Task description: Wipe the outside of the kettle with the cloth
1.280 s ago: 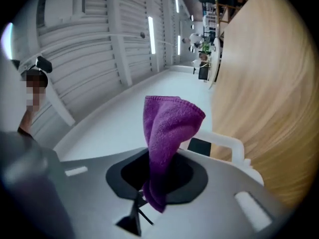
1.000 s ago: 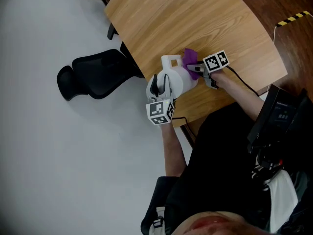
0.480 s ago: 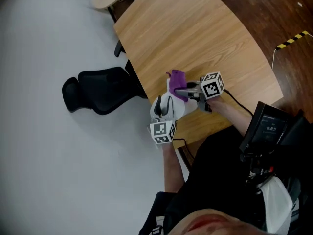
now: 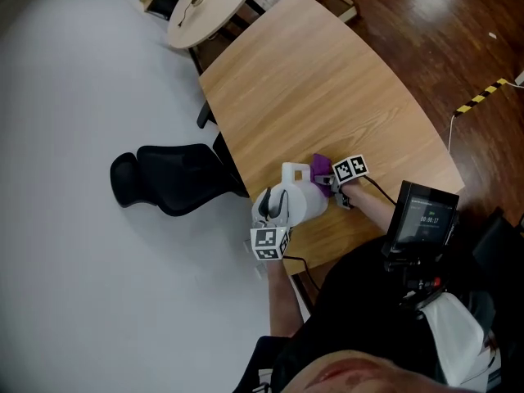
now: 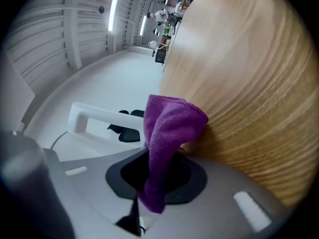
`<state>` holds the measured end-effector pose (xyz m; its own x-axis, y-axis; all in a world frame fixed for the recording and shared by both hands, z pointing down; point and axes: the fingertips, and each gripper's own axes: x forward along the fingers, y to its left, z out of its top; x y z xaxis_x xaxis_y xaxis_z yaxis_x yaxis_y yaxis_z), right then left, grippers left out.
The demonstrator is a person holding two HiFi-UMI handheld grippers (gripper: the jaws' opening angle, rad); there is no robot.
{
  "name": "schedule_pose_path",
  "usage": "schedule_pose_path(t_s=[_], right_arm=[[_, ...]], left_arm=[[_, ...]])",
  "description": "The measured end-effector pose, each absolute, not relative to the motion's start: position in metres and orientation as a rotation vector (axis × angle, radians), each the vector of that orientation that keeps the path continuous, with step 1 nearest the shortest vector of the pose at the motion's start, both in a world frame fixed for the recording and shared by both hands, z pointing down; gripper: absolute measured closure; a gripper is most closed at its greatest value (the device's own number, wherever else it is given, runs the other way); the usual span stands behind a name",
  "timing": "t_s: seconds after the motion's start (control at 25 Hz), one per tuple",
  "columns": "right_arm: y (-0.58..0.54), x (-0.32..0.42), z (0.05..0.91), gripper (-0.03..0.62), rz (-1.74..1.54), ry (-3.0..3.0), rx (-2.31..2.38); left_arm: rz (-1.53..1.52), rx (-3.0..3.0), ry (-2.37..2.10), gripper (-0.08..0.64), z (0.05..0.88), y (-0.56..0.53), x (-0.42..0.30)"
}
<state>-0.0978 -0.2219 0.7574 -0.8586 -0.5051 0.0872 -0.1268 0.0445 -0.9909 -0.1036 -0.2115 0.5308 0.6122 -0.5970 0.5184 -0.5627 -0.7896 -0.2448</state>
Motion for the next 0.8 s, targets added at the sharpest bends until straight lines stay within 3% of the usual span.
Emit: schedule_pose_path(t_s=[0.2, 0.32, 0.48, 0.64, 0.8], right_arm=[[-0.198, -0.101, 0.76, 0.532, -1.874, 1.999, -0.679], [-0.207, -0.078, 0.752, 0.528, -1.79, 1.977, -0.703], [-0.219, -0.029, 0.66, 0.528, -1.483, 1.925, -0.619], [-0.209, -0.035, 0.556, 0.528, -1.205, 2.022, -0.339], [-0.208, -0.061, 0.542, 0.528, -1.132, 2.102, -0.253]], left_arm=[[-0.915, -2.84, 0.735, 0.466, 0.535, -0.208, -0.11], [-0.886, -2.857, 0.814, 0.476, 0.513, -0.233, -0.095], [-0.901, -2.851, 1.118, 0.464, 0.506, -0.25, -0.091], [-1.081, -2.843, 1.222, 0.458, 0.55, -0.247, -0.104], [-1.106, -2.834, 1.222, 0.457, 0.555, -0.245, -0.106]])
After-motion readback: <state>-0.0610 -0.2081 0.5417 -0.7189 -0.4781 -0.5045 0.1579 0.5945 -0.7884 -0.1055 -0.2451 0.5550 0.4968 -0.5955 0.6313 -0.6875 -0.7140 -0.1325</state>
